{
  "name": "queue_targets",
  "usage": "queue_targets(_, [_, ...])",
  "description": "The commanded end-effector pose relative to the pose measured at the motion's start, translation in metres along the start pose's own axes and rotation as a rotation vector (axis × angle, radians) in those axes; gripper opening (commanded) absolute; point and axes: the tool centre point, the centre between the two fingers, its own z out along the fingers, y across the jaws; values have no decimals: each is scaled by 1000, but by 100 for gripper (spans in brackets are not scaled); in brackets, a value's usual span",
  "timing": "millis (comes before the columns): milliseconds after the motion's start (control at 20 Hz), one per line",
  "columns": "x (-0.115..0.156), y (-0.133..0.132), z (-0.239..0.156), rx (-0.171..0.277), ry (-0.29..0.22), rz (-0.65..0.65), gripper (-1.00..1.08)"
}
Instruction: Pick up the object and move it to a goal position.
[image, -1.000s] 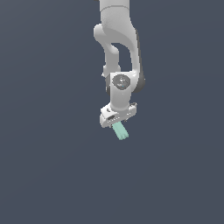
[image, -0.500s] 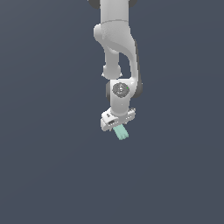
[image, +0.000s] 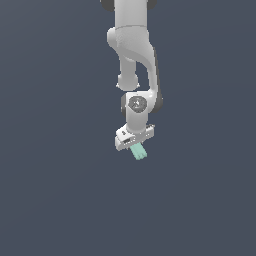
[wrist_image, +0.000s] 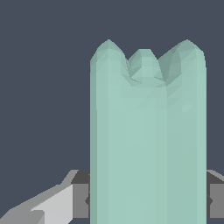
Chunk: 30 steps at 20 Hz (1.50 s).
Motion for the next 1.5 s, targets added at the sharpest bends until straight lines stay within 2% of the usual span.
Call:
queue_targets(0, [0, -1, 1, 1, 0, 0, -100])
queue_targets(350, [1, -2, -5, 0, 0, 0, -100])
queue_targets(650, [8, -13, -30, 0, 0, 0, -100])
queue_targets(950, [21, -32, -75, 0, 0, -1, -100])
queue_targets(1450, [51, -75, -179, 0, 0, -1, -100])
